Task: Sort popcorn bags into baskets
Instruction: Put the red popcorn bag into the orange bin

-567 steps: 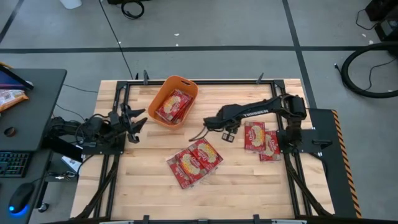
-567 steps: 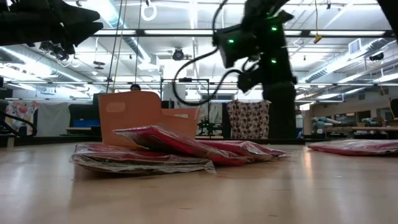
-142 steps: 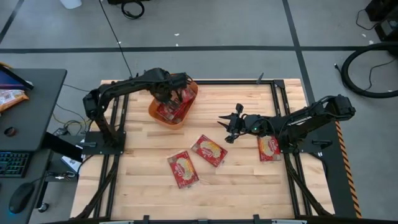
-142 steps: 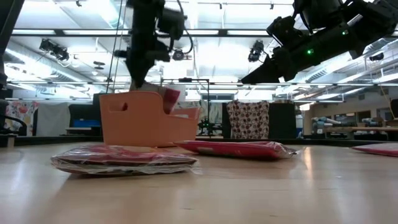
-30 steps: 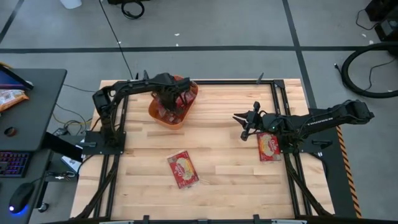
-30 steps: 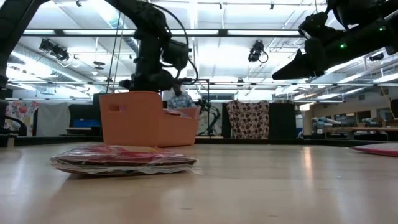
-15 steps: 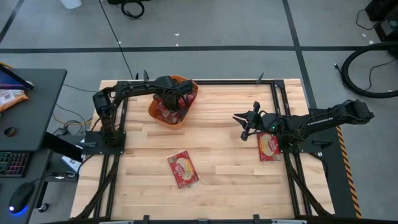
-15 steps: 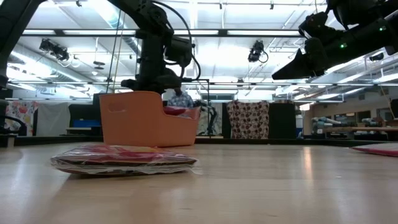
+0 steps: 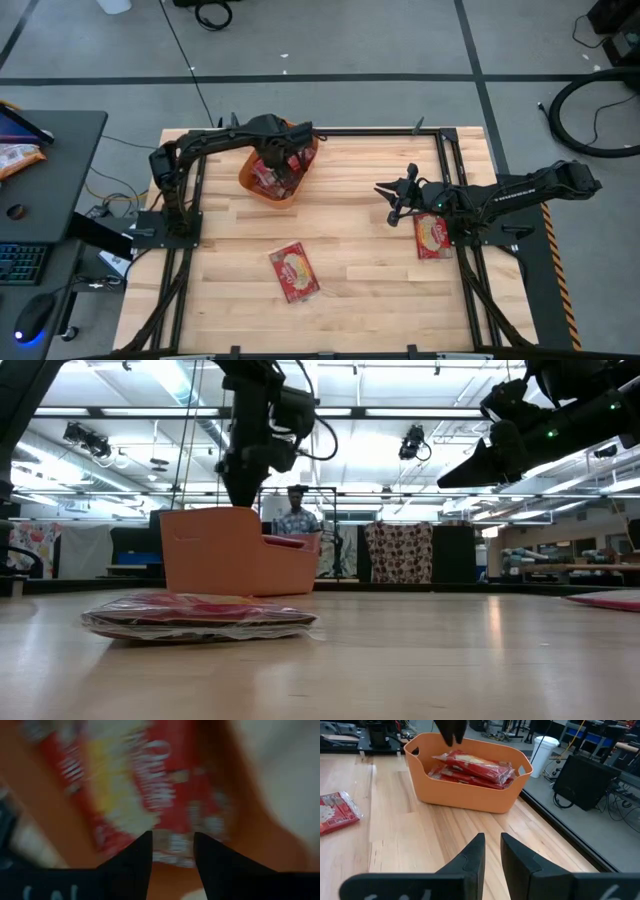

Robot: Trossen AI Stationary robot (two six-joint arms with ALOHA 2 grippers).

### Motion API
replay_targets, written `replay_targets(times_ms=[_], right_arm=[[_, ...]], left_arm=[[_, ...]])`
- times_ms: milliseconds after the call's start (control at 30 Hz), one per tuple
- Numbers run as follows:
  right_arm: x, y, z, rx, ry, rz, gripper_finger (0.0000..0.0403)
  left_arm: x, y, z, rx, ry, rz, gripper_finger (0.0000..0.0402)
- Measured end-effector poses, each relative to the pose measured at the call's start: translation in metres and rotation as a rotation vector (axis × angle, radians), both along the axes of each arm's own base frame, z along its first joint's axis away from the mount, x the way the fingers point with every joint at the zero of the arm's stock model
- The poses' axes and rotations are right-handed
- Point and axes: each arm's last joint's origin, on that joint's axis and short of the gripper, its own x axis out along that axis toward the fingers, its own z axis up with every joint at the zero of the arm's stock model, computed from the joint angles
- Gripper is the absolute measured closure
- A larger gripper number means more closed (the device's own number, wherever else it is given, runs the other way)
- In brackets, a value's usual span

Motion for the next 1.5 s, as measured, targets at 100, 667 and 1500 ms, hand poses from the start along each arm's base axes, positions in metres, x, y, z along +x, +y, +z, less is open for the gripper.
replay_targets(times_ms=[100, 667, 1500], right_arm=[[0.000, 0.000, 0.000, 0.000, 0.000, 0.000, 0.0338], [0.000, 0.000, 0.000, 0.001, -0.001, 0.002, 0.0338], [0.000, 0.000, 0.001, 0.004, -0.014, 0.004, 0.0338]], left_arm=[[0.009, -0.015, 0.006, -0.146, -0.074, -0.185, 0.0250], [0.034, -0.213, -0.011, 0.021, -0.014, -1.203, 0.0237], [-0.035, -0.312, -0.112, 0.295, 0.099, -1.526, 0.0186]])
